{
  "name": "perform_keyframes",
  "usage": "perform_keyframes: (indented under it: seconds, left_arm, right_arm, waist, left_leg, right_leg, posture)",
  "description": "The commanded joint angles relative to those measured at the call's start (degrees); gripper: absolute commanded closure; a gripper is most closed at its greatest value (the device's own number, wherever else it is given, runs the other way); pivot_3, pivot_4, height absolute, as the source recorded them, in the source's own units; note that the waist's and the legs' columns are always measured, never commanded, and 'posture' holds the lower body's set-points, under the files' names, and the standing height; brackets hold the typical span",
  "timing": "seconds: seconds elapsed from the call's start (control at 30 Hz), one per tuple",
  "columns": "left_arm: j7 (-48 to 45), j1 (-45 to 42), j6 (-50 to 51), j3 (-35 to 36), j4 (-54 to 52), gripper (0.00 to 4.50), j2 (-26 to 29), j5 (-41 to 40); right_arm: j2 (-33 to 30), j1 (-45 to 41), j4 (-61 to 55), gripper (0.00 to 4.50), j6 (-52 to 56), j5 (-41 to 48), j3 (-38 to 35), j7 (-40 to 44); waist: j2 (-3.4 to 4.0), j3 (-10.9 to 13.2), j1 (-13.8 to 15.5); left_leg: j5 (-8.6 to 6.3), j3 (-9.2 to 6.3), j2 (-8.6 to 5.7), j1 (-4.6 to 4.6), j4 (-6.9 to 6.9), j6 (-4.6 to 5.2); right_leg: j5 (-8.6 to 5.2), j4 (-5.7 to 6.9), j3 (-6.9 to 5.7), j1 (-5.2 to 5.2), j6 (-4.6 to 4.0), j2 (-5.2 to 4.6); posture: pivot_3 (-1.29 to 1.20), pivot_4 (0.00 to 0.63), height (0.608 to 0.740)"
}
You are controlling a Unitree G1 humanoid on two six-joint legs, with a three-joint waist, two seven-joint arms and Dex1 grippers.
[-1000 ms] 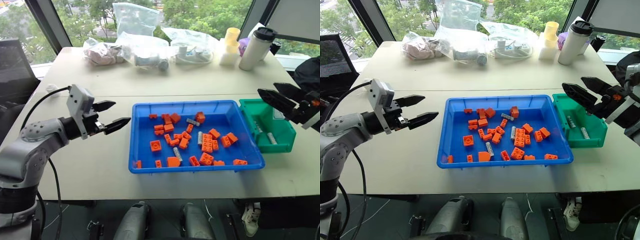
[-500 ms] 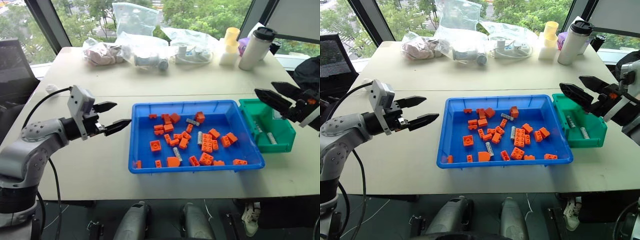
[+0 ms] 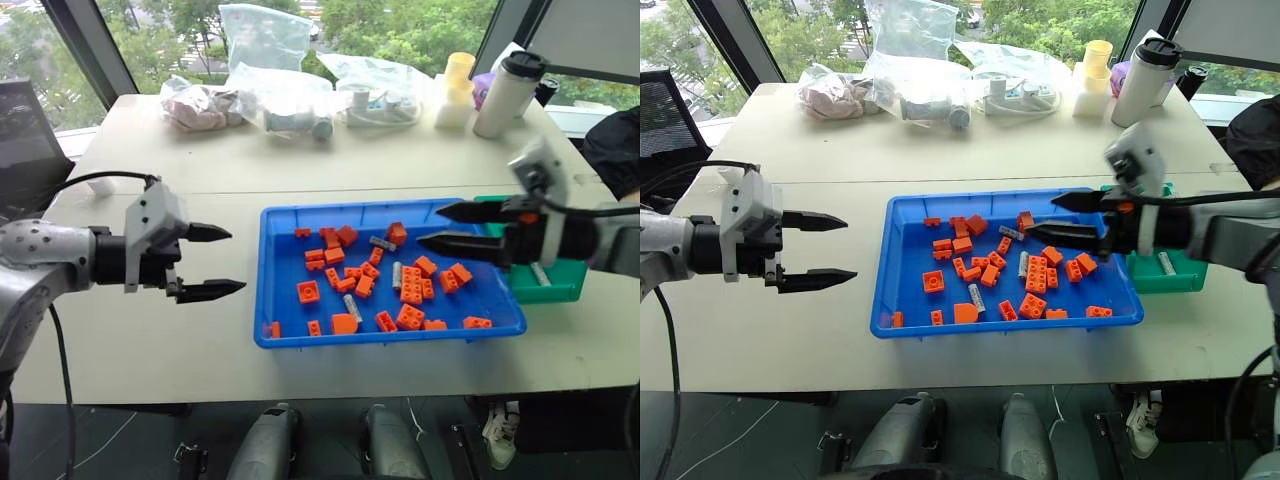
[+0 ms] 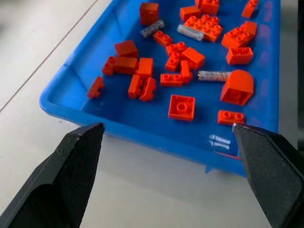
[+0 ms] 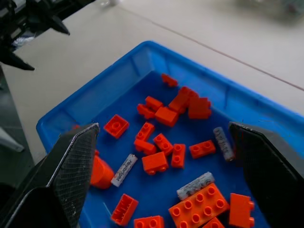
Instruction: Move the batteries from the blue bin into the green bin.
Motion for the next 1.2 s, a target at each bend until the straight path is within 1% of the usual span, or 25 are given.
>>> perform_keyframes:
  seconds: [0.03, 0.13, 0.2, 0.3, 0.53, 0.83, 0.97, 1.1, 1.13, 1.2]
  left_arm:
    - [-0.05, -0.12, 0.14, -0.59, -2.42, 0.00, -0.45, -0.83]
    - [1.61, -0.22, 0.26, -1.26, -3.28, 0.00, -2.07, -0.54]
    - [2.64, 0.16, 0.37, -1.45, -3.98, 0.00, -2.99, -0.46]
    - [4.71, 1.16, 0.45, -0.83, -4.63, 0.00, -4.30, -0.40]
    - [8.16, 2.68, 1.05, -0.68, -6.53, 0.00, -6.47, -1.08]
    - [10.31, 1.71, 1.58, -2.15, -6.79, 0.00, -8.13, -0.79]
    - [11.18, 0.85, 1.48, -2.70, -6.36, 0.00, -9.17, -0.46]
    - [11.78, -0.02, 1.25, -3.53, -5.86, 0.00, -9.96, -0.22]
    - [12.00, -0.34, 1.30, -3.59, -5.81, 0.00, -10.24, -0.28]
    - [12.22, -0.75, 1.33, -3.69, -5.72, 0.00, -10.56, -0.15]
  right_arm:
    - [7.14, -5.99, 0.20, 0.02, 9.65, 7.44, 4.12, -6.45]
    - [12.75, -7.54, 0.15, 0.02, 14.69, 9.81, 6.24, -10.73]
    - [15.17, -7.28, -0.40, 0.02, 16.39, 9.38, 7.55, -12.88]
    - [17.59, -6.95, 0.46, 0.02, 17.46, 5.90, 10.36, -14.70]
    - [19.34, -6.93, 1.43, 0.02, 16.85, -2.09, 16.06, -14.68]
    - [21.75, -7.02, 5.05, 0.02, 15.82, -10.53, 19.65, -13.76]
    - [21.40, -6.55, 4.91, 0.02, 15.35, -13.32, 21.43, -12.34]
    - [19.90, -6.59, 3.26, 0.02, 12.89, -17.00, 26.59, -10.12]
    - [18.72, -7.03, 2.63, 0.02, 10.88, -18.88, 28.84, -9.04]
    - [17.79, -7.90, 2.55, 0.02, 8.28, -20.81, 30.75, -6.89]
  waist:
    - [0.00, 0.00, 0.01]
    - [0.00, 0.00, 0.40]
    - [-0.02, 0.01, 0.59]
    - [-0.03, 0.01, 0.41]
    - [-0.02, 0.01, 0.28]
    - [-0.03, 0.00, 0.08]
    - [-0.05, -0.01, 0.08]
    - [-0.06, -0.03, 0.05]
    - [-0.05, -0.03, 0.08]
    - [-0.09, -0.05, 0.14]
  left_leg:
    - [0.00, 0.00, 0.00, 0.00, 0.00, 0.00]
    - [0.00, -0.04, 0.01, -0.03, -0.02, 0.00]
    - [0.00, -0.05, -0.01, -0.08, -0.02, -0.01]
    - [0.01, -0.03, -0.10, -0.10, 0.01, -0.01]
    - [0.01, -0.04, -0.08, -0.09, 0.01, -0.01]
    - [0.01, -0.04, -0.08, -0.09, 0.01, -0.02]
    - [0.01, -0.04, -0.08, -0.07, 0.01, -0.02]
    - [0.01, -0.04, -0.09, -0.02, 0.01, -0.02]
    - [0.01, -0.04, -0.09, -0.02, 0.01, -0.02]
    - [0.01, -0.04, -0.09, -0.02, 0.02, -0.02]
  right_leg:
    - [0.00, 0.00, 0.00, -0.01, -0.01, 0.00]
    - [0.02, 0.00, -0.01, -0.04, 0.00, 0.02]
    - [0.03, 0.00, -0.03, -0.07, 0.01, 0.01]
    - [0.04, -0.02, -0.02, -0.07, 0.01, -0.03]
    - [0.04, 0.05, -0.02, -0.13, 0.01, 0.04]
    - [0.05, 0.09, -0.04, -0.14, 0.02, 0.08]
    - [0.05, 0.09, -0.07, -0.12, 0.02, 0.10]
    - [0.05, 0.09, -0.08, -0.08, 0.02, 0.11]
    - [0.05, 0.10, -0.08, -0.08, 0.02, 0.11]
    - [0.05, 0.10, -0.09, -0.08, 0.02, 0.19]
  posture:
    - [0.00, 0.150, 0.740]
    - [0.00, 0.150, 0.740]
    - [0.00, 0.150, 0.740]
    - [0.00, 0.150, 0.740]
    - [0.00, 0.150, 0.740]
    - [0.00, 0.150, 0.740]
    - [0.00, 0.150, 0.740]
    - [0.00, 0.150, 0.740]
    - [0.00, 0.150, 0.740]
    - [0.00, 0.150, 0.740]
